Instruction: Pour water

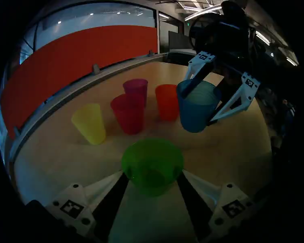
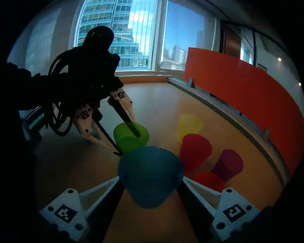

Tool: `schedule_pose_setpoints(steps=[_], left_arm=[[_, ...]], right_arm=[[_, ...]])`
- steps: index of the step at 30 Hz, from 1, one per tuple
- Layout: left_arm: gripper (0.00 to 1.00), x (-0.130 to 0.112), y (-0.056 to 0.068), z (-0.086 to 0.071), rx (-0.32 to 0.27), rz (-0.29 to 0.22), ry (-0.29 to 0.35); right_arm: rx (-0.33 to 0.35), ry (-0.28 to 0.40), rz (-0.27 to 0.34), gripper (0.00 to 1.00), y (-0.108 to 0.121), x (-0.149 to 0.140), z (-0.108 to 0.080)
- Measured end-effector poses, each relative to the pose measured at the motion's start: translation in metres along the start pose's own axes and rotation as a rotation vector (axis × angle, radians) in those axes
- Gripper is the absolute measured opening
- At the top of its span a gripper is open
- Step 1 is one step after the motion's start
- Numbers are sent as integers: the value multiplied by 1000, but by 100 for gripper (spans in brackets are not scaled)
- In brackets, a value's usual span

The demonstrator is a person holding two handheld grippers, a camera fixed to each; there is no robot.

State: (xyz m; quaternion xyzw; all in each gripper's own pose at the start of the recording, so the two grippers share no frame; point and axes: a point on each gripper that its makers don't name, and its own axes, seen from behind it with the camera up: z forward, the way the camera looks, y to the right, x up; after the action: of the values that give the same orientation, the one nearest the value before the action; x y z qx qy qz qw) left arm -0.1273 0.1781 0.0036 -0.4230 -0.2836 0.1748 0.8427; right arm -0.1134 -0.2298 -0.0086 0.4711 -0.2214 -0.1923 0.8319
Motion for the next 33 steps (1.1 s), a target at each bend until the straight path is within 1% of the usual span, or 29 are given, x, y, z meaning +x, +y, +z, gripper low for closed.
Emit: schedule_pose_setpoints(steps=[9,15,21,27,33], left_arm=[[83,-5,-5,1,21,-6,-2],[85,-4,-6,2,26,4,-9],[85,-11,-6,2,26,15,-31],[85,-16,-3,-1,18,18,-45],[85,-25,-3,-6,20,28,-68]], right_arm=[[7,0,-2,88,-5,1,2],[6,-2,-3,89,-6,0,4],[5,-1,9,88,-7,-3,7],[8,-6,15,89,-10,-10,11],[13,-12,29,88,-14,-17,16]])
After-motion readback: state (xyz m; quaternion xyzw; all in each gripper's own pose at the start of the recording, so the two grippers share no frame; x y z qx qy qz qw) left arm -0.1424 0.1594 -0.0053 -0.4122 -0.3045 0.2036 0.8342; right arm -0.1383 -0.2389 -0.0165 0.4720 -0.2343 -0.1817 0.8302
